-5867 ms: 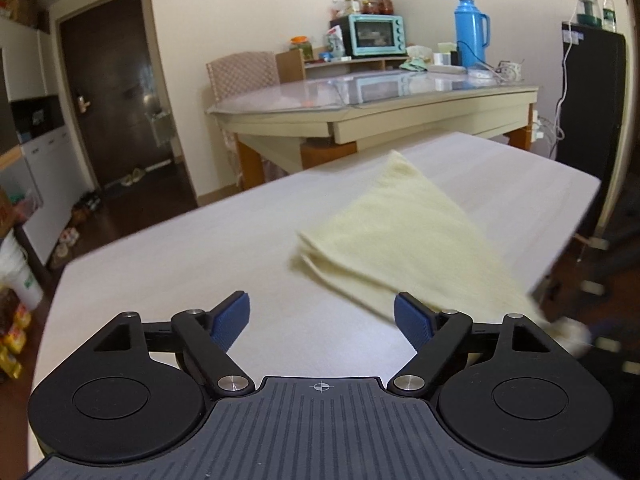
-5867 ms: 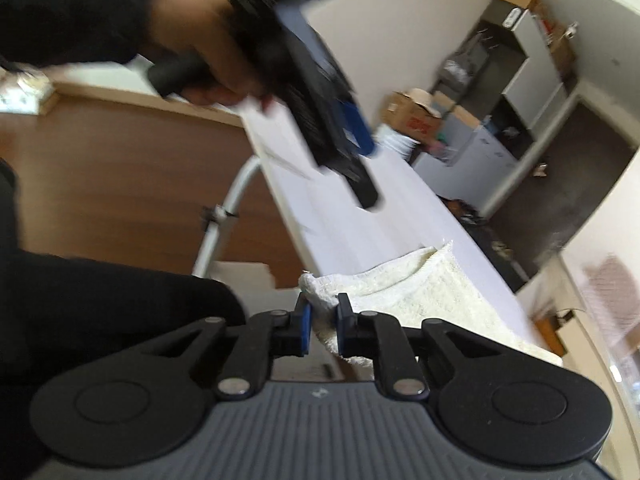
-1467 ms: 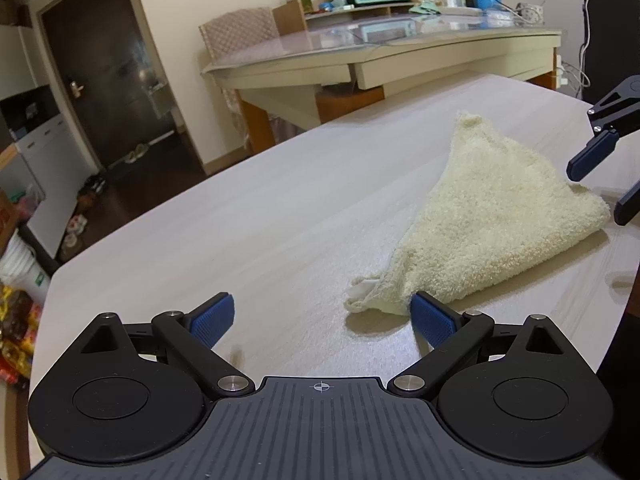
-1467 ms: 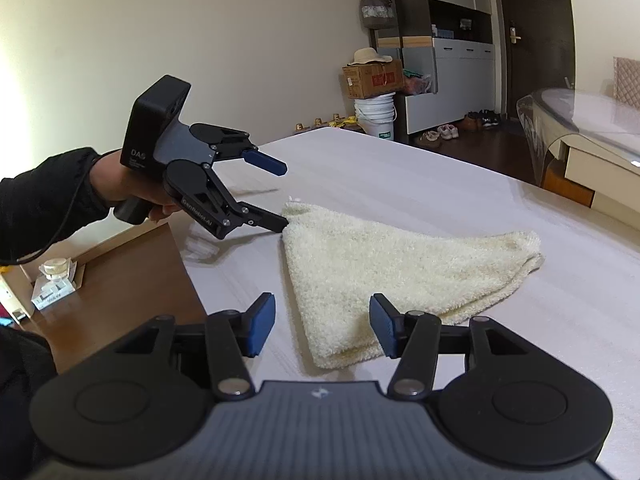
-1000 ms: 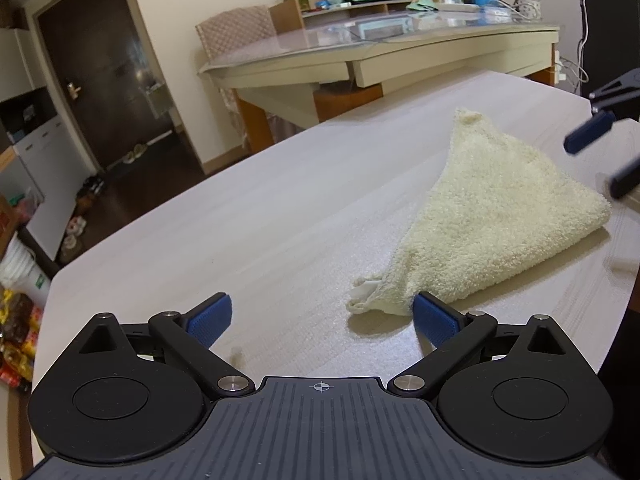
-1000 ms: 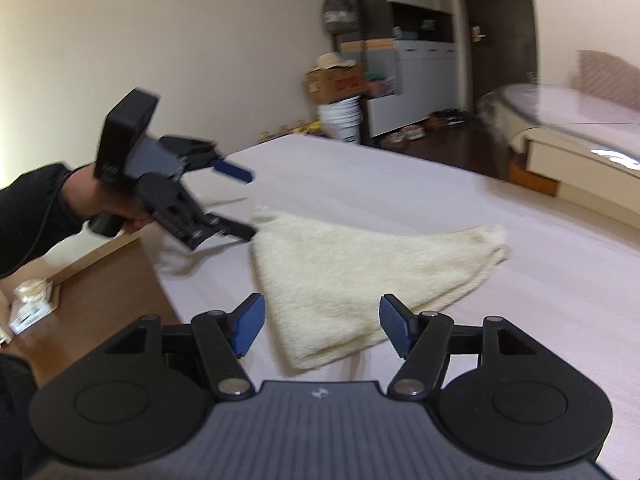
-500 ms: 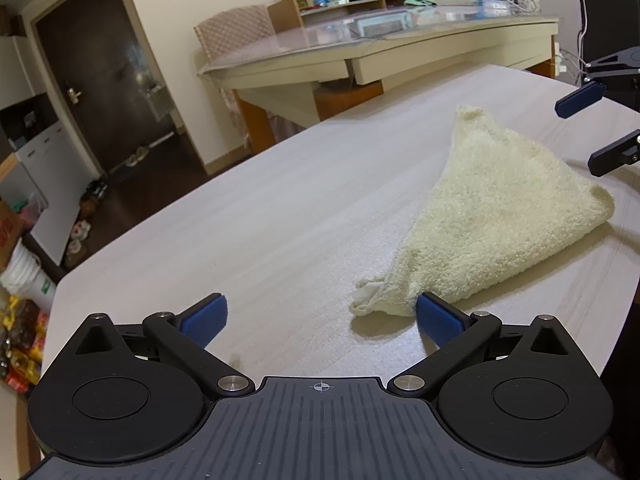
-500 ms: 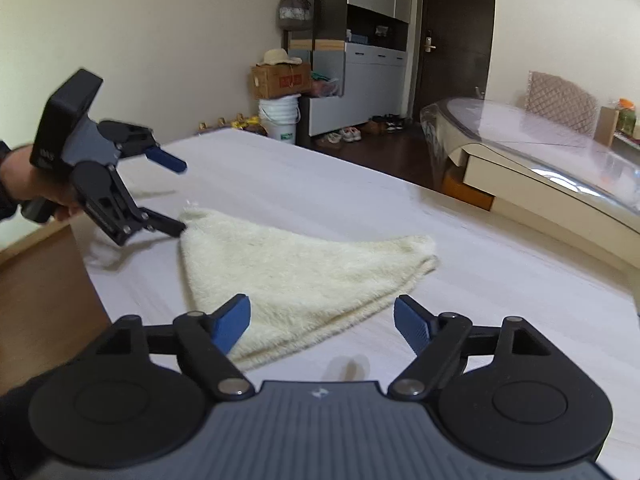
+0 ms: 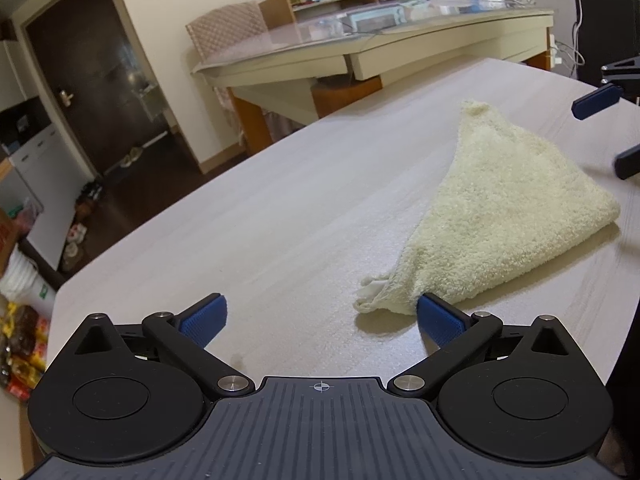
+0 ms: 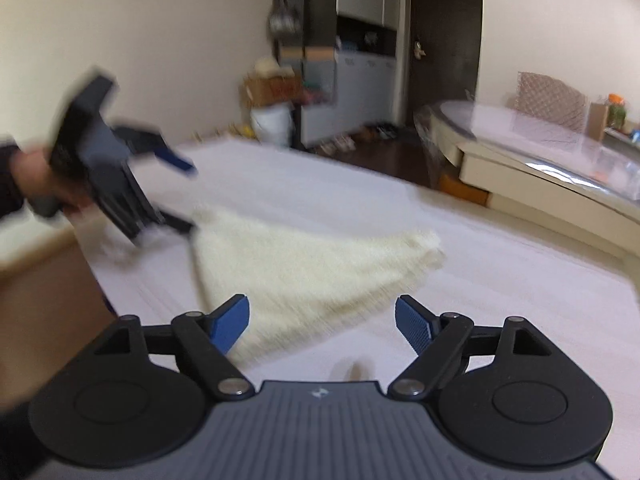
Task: Fold towel
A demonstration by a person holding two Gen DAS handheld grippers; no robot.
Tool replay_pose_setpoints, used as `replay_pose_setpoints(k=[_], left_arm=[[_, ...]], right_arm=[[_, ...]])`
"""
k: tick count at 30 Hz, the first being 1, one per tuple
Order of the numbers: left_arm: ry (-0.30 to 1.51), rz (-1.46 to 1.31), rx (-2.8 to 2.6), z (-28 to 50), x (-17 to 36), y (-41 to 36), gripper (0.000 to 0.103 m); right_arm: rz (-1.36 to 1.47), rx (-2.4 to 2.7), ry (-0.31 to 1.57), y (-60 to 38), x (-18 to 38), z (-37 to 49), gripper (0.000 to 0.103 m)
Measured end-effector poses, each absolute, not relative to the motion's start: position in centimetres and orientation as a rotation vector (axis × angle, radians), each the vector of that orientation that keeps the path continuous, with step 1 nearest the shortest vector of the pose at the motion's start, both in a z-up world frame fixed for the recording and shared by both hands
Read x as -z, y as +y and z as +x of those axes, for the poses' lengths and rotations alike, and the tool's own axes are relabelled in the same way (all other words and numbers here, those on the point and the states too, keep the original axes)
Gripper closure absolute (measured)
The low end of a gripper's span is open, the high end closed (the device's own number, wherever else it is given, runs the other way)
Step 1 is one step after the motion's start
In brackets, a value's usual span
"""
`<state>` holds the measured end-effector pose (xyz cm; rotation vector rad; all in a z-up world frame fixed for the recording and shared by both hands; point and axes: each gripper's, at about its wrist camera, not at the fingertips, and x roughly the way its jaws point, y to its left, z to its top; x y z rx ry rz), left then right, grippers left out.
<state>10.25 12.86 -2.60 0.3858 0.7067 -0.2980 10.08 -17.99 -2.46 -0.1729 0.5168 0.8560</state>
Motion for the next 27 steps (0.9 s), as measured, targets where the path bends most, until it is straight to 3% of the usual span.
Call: replay_pose_setpoints(k=[7, 14, 22, 27], left_arm=[[0.668, 0.223, 0.259, 10.5, 1.5, 14.5, 0.0], [0.686, 0.283, 0.22, 12.1, 2.1, 14.1, 0.0], [0.702, 0.359, 0.251, 13.7, 2.1, 13.6, 0.0], [0.691, 0.435, 0.255, 14.9, 1.9, 13.6, 0.0]], right_arm=[[-0.189, -0.906, 0.538, -15.8, 3.5, 10.1, 0.025], [-0.208, -0.891, 0.582, -14.8, 4.6, 10.0, 0.024], [-0.145, -0.894, 0.621, -14.3, 5.2, 9.0, 0.012], [-0.123, -0.928, 0.65, -14.1, 4.7, 8.3, 0.014]])
